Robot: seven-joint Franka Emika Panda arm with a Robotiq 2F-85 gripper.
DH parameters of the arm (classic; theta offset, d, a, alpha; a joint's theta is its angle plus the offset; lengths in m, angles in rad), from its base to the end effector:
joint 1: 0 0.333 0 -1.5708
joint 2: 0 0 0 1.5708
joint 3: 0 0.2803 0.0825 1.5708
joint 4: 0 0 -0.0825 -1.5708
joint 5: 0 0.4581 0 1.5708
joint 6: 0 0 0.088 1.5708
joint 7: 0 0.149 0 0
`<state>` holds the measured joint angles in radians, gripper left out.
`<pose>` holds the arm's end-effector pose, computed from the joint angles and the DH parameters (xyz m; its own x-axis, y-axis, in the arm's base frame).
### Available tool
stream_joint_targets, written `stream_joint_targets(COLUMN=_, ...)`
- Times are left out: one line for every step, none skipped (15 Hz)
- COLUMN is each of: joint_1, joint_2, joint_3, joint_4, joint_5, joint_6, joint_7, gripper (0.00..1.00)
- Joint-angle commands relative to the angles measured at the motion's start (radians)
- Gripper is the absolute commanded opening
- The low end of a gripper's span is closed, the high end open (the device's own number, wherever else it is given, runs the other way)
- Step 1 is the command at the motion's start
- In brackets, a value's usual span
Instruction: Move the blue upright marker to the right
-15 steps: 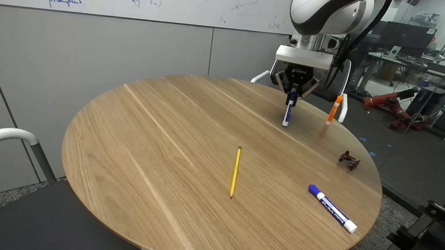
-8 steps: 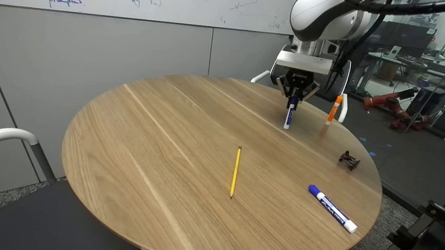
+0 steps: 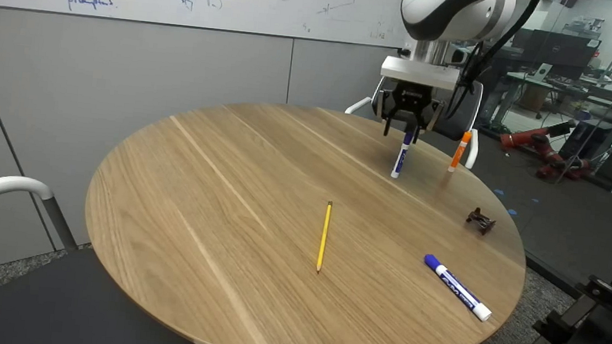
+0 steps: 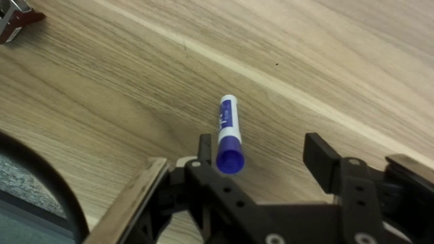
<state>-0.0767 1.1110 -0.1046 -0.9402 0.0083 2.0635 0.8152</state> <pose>0.8137 -0.1221 0.0998 0.5883 -0.8053 0.0729 -0.8086 -0.5863 0.0484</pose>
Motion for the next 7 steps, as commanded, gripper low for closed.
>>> stream_joint_targets(joint_1=-0.022, joint_2=-0.206, joint_3=0.066, joint_4=-0.161, joint_5=0.032, joint_6=-0.109, joint_7=-0.141, gripper=0.99)
stream_joint_targets(joint_1=0.009, joint_2=-0.071, joint_3=0.002, joint_4=-0.038, joint_5=0.021, joint_6=-0.043, joint_7=-0.061, gripper=0.85)
stream_joint_targets(joint_1=0.010, joint_2=-0.116, joint_3=0.011, joint_4=-0.064, joint_5=0.024, joint_6=-0.081, joint_7=-0.091, gripper=0.92)
stream_joint_targets(joint_1=0.011, joint_2=-0.150, joint_3=0.017, joint_4=-0.086, joint_5=0.025, joint_6=-0.102, joint_7=-0.107, gripper=0.99)
stream_joint_targets(joint_1=0.012, joint_2=-0.174, joint_3=0.019, joint_4=-0.105, joint_5=0.026, joint_6=-0.111, joint_7=-0.116, gripper=1.00)
stream_joint_targets(joint_1=0.013, joint_2=-0.186, joint_3=0.020, joint_4=-0.119, joint_5=0.026, joint_6=-0.112, joint_7=-0.120, gripper=1.00)
stream_joint_targets(joint_1=0.013, joint_2=-0.188, joint_3=0.020, joint_4=-0.129, joint_5=0.026, joint_6=-0.111, joint_7=-0.123, gripper=1.00)
